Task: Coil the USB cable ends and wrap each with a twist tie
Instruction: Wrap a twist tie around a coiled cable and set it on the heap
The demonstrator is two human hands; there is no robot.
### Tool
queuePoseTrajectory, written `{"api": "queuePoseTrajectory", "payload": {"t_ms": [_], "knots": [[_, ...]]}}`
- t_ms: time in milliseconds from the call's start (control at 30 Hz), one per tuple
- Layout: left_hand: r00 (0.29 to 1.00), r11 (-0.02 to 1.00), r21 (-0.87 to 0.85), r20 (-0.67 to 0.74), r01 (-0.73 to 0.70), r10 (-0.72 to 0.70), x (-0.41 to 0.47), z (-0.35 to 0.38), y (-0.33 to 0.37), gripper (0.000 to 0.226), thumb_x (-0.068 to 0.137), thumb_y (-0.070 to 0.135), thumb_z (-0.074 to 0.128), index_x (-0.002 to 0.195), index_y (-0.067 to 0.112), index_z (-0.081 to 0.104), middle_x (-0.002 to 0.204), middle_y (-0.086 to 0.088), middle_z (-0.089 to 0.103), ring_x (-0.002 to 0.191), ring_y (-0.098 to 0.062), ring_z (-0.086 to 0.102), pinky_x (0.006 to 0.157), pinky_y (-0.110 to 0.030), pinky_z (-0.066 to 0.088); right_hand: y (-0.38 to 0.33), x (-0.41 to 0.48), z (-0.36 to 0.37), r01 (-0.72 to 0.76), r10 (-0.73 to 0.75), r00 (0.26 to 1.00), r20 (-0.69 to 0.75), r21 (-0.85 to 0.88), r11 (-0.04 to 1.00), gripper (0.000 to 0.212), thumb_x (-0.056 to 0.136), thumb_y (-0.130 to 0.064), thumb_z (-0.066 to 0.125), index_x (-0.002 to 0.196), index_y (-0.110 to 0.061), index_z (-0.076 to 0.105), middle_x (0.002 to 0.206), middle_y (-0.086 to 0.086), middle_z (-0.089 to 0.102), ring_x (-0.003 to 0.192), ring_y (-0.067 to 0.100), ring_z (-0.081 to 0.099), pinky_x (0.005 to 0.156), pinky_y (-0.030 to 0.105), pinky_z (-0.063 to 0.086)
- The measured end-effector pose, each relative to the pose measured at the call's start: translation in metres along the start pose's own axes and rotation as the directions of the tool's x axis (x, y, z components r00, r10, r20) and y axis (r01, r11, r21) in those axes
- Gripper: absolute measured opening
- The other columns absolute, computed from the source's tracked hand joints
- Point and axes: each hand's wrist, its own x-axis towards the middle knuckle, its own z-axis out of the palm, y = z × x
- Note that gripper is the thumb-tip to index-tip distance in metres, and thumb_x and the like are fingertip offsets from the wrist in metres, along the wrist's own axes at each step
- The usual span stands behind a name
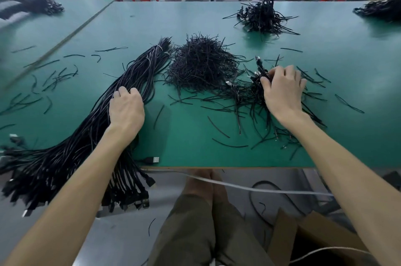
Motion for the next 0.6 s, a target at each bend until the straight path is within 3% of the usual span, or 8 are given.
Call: {"api": "queuePoseTrajectory", "payload": {"t_ms": [133,300,433,600], "knots": [[0.995,0.995,-0.097,-0.103,-0.009,-0.001,-0.004,-0.006,0.001,0.026,0.103,0.020,0.057,0.107,-0.004,0.061,0.114,-0.024,0.060,0.105,-0.039,0.058,0.095,-0.049,0.046,-0.004,-0.011,-0.005,0.055,-0.060,0.996,-0.069,-0.064,0.996,0.035,0.102,-0.032,0.053,0.127,-0.007,0.053,0.129,0.017,0.044,0.124,0.035,0.037,0.105,0.049,0.026],[0.980,0.967,-0.241,-0.199,-0.079,0.031,-0.012,-0.023,0.025,0.023,0.102,0.024,0.060,0.103,0.003,0.068,0.107,-0.016,0.063,0.100,-0.035,0.060,0.097,-0.048,0.042,-0.034,-0.036,-0.009,0.286,-0.287,0.957,-0.052,-0.018,0.958,0.034,0.100,-0.023,0.055,0.132,-0.011,0.055,0.133,0.010,0.048,0.127,0.029,0.038,0.107,0.044,0.024],[0.977,0.965,-0.228,-0.194,-0.130,0.086,-0.016,-0.037,0.038,0.025,0.103,0.023,0.058,0.100,-0.001,0.066,0.107,-0.016,0.060,0.092,-0.035,0.061,0.088,-0.048,0.048,-0.066,-0.061,-0.006,0.420,-0.422,0.907,0.008,0.064,0.905,0.034,0.099,-0.017,0.058,0.132,-0.014,0.062,0.130,0.004,0.052,0.125,0.025,0.041,0.104,0.039,0.021],[0.967,0.972,-0.178,-0.231,-0.152,0.109,-0.028,-0.053,0.041,0.024,0.104,0.023,0.056,0.097,0.002,0.064,0.105,-0.014,0.059,0.085,-0.035,0.060,0.085,-0.048,0.047,-0.091,-0.084,0.001,0.503,-0.528,0.844,0.097,0.200,0.841,0.042,0.099,-0.013,0.055,0.142,-0.015,0.054,0.136,0.000,0.052,0.127,0.023,0.042,0.102,0.036,0.024]]}}
